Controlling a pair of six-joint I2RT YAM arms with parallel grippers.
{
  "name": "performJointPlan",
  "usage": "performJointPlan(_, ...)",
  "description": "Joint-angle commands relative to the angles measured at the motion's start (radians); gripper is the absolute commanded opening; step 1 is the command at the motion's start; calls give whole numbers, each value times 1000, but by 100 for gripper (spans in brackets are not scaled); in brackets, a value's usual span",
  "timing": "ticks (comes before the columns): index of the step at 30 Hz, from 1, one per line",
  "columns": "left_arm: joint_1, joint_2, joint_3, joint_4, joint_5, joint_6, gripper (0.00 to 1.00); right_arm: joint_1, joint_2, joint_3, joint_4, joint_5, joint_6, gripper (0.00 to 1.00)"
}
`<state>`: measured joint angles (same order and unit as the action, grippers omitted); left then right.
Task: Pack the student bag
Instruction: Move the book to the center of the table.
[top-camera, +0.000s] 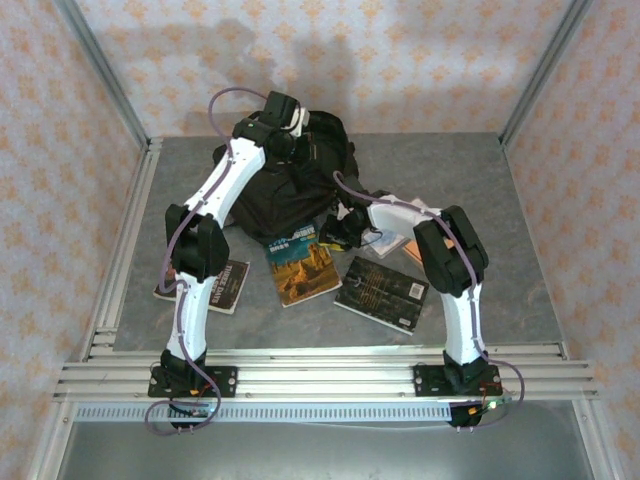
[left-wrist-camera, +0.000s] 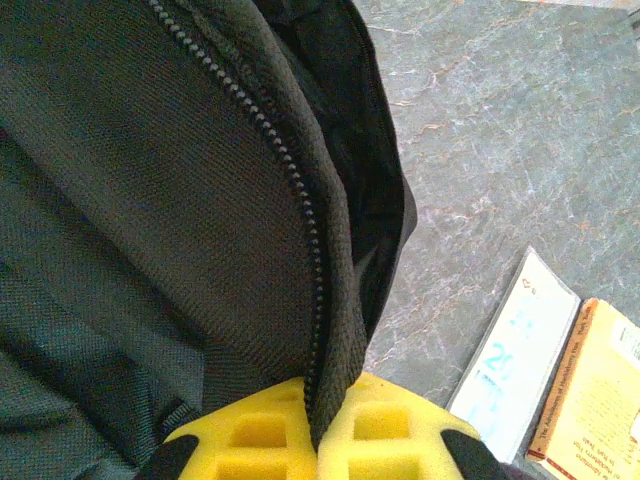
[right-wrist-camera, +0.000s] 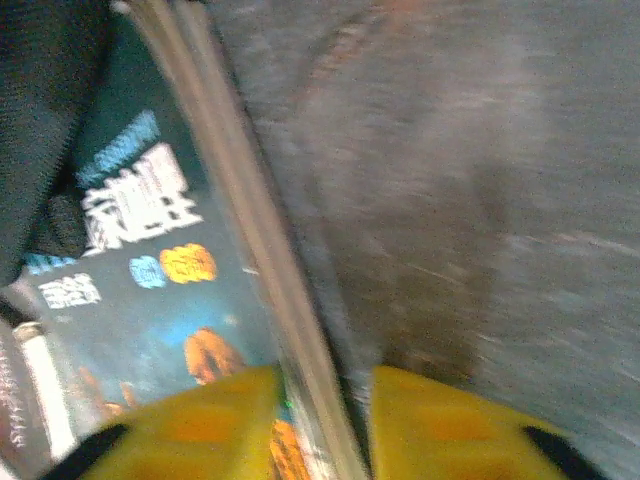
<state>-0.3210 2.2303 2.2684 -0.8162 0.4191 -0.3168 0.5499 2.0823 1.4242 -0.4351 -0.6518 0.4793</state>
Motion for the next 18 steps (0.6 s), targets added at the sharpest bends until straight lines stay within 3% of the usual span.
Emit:
performJointPlan(1,-12,-21,-6,-9,46,-25,0,41,39,-42,68,-94,37,14)
performJointPlan(3,-12,-30,-6,-21,42,-31,8,41,31,-52,68,-79,33,7)
performJointPlan(5,-10,-59,-14,-52,15,-39,29,41,17,-69,69,-58,30,0)
performJointPlan(10,-10,-307,-266,33,-56,-102,53,41,-28,-117,97,-31,39,0)
performJointPlan(18,-12,-818,-902,236,-146,-288,59,41,-119,-225,191,7,86,0)
